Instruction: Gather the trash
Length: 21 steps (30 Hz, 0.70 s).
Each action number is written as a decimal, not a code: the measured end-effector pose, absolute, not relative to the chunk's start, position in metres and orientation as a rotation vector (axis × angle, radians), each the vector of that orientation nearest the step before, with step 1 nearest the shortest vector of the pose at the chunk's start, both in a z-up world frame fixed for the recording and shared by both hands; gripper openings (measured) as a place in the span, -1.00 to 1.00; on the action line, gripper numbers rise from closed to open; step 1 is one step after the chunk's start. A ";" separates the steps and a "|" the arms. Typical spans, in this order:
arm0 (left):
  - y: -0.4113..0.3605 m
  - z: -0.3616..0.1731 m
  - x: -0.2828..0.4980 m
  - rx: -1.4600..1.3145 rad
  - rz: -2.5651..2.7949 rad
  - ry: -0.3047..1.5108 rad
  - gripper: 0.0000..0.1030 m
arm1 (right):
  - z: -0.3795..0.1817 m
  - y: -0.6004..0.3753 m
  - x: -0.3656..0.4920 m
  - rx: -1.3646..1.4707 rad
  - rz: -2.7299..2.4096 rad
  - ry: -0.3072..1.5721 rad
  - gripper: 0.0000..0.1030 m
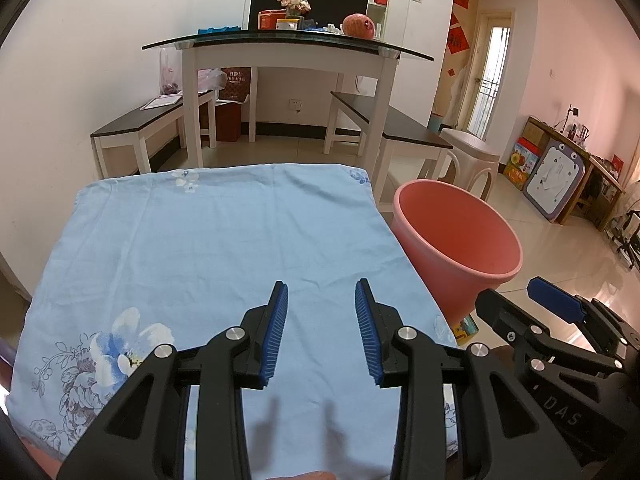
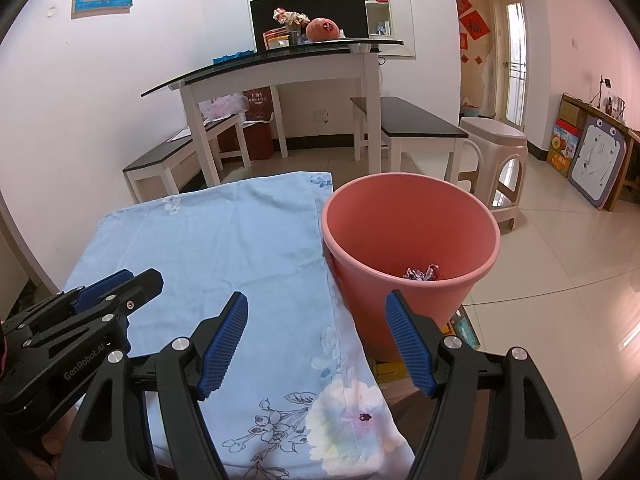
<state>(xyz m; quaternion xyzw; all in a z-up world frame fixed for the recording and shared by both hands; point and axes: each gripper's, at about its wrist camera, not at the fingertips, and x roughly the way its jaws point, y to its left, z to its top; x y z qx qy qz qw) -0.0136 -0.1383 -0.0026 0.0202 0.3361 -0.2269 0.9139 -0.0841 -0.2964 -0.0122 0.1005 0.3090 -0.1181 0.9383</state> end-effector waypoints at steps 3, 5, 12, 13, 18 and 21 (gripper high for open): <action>-0.138 -0.003 -0.014 0.041 -0.466 0.693 -0.31 | -0.013 -0.296 -0.084 0.205 -0.240 0.632 0.36; -0.138 -0.003 -0.014 0.041 -0.464 0.694 -0.31 | -0.013 -0.296 -0.084 0.206 -0.240 0.632 0.36; -0.137 -0.004 -0.013 0.043 -0.466 0.696 -0.31 | -0.013 -0.295 -0.084 0.206 -0.241 0.631 0.36; -0.136 -0.005 -0.013 0.043 -0.466 0.698 -0.31 | -0.013 -0.296 -0.084 0.206 -0.240 0.632 0.36; -0.134 -0.007 -0.013 0.043 -0.467 0.699 -0.31 | -0.013 -0.296 -0.084 0.207 -0.240 0.632 0.36; -0.135 -0.007 -0.013 0.043 -0.467 0.701 -0.31 | -0.013 -0.296 -0.084 0.207 -0.239 0.633 0.36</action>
